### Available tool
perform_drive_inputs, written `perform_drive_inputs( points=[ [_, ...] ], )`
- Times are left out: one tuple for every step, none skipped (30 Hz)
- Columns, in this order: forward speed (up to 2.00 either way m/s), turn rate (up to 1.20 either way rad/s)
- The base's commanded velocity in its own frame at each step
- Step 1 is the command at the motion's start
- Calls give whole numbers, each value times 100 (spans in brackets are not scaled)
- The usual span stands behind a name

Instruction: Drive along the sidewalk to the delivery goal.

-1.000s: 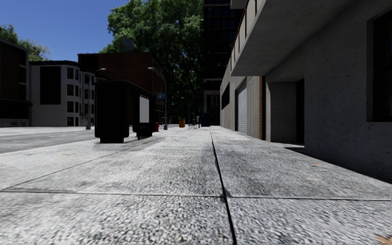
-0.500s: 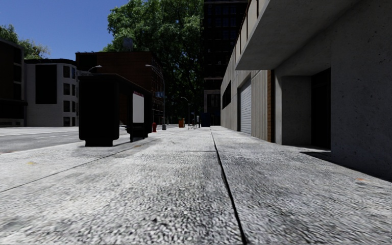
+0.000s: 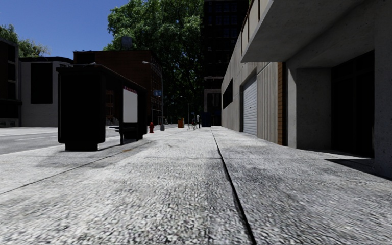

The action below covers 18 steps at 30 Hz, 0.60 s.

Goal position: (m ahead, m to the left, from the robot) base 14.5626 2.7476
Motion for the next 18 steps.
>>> perform_drive_inputs(
  points=[
    [200,0],
    [200,0],
    [200,0],
    [200,0],
    [200,0],
    [200,0],
    [200,0],
    [200,0],
    [200,0],
    [200,0],
    [200,0],
    [200,0],
    [200,0],
    [200,0],
    [200,0],
    [200,0],
    [200,0],
    [200,0]
  ],
)
